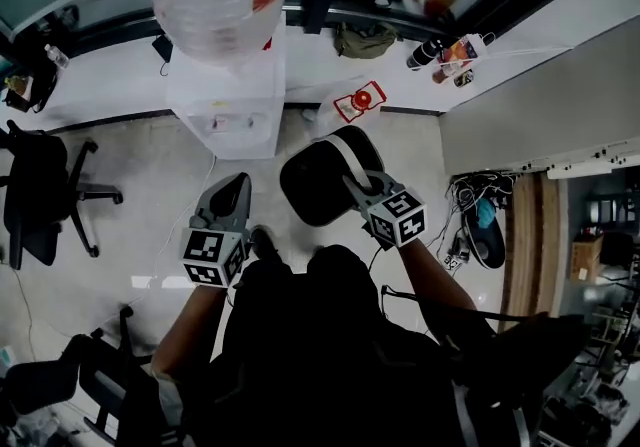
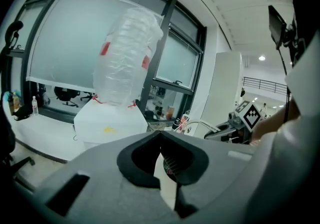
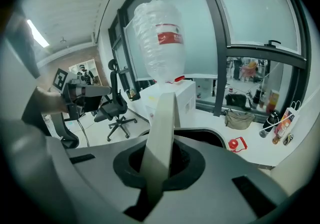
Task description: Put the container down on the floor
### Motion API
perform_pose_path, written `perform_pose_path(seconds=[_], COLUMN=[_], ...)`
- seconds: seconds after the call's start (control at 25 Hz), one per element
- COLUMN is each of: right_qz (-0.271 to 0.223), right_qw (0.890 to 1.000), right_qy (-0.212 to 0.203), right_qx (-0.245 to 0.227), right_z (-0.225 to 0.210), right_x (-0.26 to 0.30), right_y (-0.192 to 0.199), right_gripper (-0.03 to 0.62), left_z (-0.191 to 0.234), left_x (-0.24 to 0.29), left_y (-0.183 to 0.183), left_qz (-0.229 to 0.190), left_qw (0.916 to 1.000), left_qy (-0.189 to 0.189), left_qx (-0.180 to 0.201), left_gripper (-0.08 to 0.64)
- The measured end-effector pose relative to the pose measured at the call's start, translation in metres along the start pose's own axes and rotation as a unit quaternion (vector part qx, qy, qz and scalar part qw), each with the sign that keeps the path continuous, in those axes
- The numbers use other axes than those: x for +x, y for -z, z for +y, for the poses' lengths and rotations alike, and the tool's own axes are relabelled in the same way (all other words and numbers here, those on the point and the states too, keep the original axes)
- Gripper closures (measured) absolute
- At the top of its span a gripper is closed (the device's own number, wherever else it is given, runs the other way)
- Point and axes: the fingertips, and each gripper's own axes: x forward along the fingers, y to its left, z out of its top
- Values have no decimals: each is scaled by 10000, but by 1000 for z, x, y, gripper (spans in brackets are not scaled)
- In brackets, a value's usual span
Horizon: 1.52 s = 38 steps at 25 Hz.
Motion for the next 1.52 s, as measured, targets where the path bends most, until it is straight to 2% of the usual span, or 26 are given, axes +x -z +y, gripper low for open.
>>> perform_pose_path(seconds=[0.32, 0.48, 0.68, 1.16, 1.32, 1.52], right_qz=[303, 520, 757, 1081, 1109, 1230], right_qw=[9982, 9934, 9854, 9694, 9635, 9568], right_qy=[-398, -781, -1094, -1611, -1740, -1879], right_qx=[-325, -655, -1067, -1504, -1707, -1848], right_z=[-45, -63, -86, -104, -104, -107], right_x=[28, 44, 64, 127, 150, 172], right_y=[25, 38, 57, 101, 117, 146], right_gripper=[584, 584, 584, 584, 584, 584], left_z=[-16, -27, -42, -18, -9, -5], left_x=[51, 79, 110, 133, 140, 159], left_y=[16, 30, 58, 129, 152, 184], left_qz=[262, 289, 392, 629, 736, 826], left_qw=[9993, 9974, 9949, 9834, 9815, 9777], left_qy=[-257, -589, -777, -1512, -1571, -1561], left_qx=[-15, -281, -502, -778, -808, -1135], left_gripper=[554, 554, 554, 554, 554, 554])
